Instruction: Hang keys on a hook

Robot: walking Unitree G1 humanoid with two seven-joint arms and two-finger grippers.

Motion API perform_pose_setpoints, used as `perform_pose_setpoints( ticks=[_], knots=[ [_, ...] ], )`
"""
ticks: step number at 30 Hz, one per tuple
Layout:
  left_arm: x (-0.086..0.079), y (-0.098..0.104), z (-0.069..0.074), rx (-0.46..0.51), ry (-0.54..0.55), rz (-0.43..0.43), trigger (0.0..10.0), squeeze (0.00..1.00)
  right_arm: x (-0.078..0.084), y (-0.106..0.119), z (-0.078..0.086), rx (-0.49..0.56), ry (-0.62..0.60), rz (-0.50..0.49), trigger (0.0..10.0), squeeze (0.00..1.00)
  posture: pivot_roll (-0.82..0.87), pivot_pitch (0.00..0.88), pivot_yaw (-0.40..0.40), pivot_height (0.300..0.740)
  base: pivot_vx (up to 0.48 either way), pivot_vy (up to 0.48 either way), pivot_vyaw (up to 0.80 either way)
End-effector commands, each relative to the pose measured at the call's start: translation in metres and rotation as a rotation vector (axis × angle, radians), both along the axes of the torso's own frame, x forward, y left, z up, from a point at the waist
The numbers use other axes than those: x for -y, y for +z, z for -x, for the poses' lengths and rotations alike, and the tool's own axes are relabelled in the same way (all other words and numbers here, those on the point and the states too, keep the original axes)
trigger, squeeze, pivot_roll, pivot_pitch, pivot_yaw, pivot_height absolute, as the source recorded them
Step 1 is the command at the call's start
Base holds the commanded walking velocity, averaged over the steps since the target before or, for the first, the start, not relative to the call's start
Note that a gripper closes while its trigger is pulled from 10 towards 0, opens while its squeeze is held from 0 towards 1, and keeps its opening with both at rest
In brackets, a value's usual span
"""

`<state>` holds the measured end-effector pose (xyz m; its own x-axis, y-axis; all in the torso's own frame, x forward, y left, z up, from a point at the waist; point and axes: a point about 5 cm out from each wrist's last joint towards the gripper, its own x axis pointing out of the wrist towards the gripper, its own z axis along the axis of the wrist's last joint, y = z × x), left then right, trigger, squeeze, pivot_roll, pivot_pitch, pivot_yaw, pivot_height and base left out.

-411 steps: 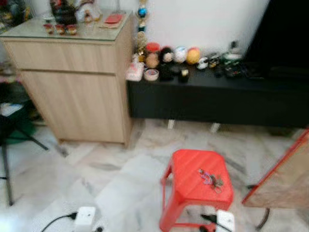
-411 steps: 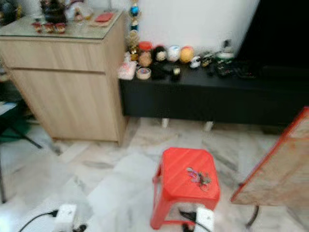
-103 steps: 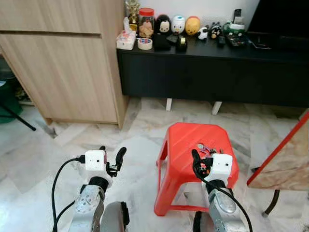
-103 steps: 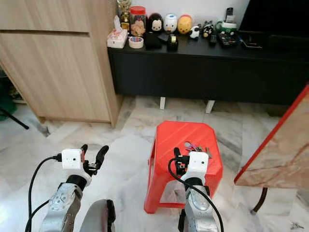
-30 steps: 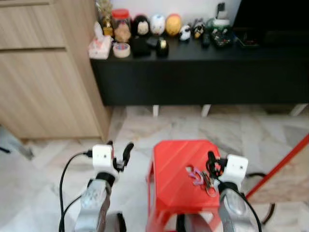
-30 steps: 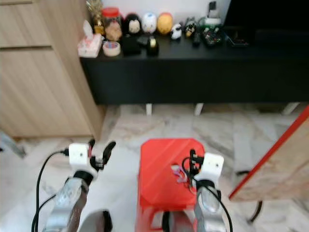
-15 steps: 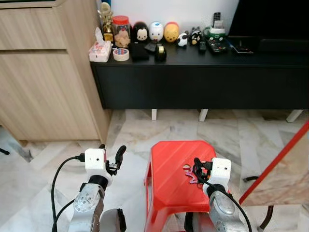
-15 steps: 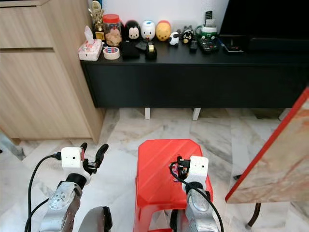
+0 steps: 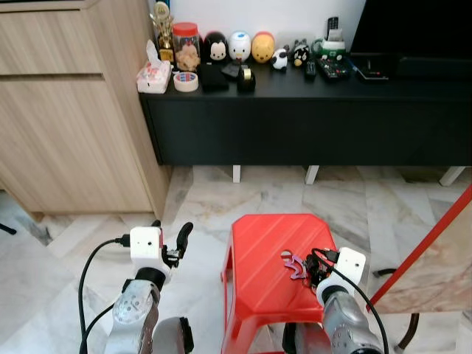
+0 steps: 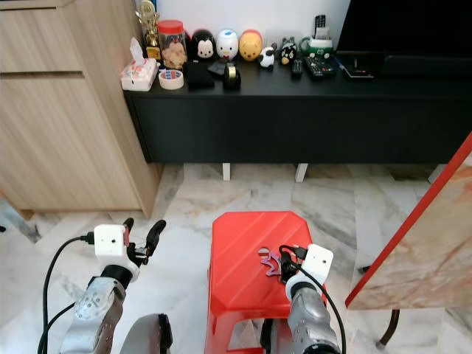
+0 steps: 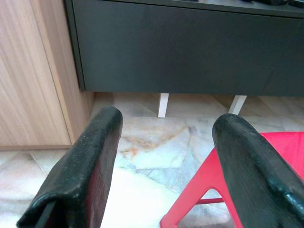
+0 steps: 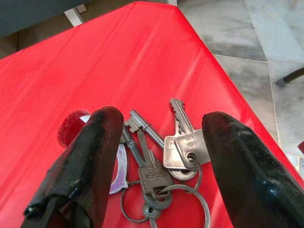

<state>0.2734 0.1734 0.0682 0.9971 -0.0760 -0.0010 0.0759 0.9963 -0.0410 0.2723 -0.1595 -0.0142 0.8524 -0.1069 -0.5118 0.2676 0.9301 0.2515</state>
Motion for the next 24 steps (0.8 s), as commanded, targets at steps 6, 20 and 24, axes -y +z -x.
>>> perform_pose_setpoints(
  ticks=[6,20,24],
  knots=[
    [-0.002,-0.003,0.001,-0.007,-0.002,-0.028,10.0,0.0,0.006,0.003,0.004,0.035,-0.03,0.033,10.0,0.0,0.01,0.043,-0.036,0.591,0.0,0.0,0.0],
    [-0.004,-0.005,0.001,-0.017,0.007,-0.038,10.0,0.0,0.003,-0.008,0.02,-0.002,-0.021,0.055,10.0,0.0,0.01,0.045,-0.037,0.591,0.0,0.0,0.0],
    [-0.004,-0.005,0.001,-0.016,0.008,-0.04,10.0,0.0,0.002,-0.007,0.013,-0.03,0.007,0.051,10.0,0.0,0.01,0.05,-0.038,0.591,0.0,0.0,0.0]
  ],
)
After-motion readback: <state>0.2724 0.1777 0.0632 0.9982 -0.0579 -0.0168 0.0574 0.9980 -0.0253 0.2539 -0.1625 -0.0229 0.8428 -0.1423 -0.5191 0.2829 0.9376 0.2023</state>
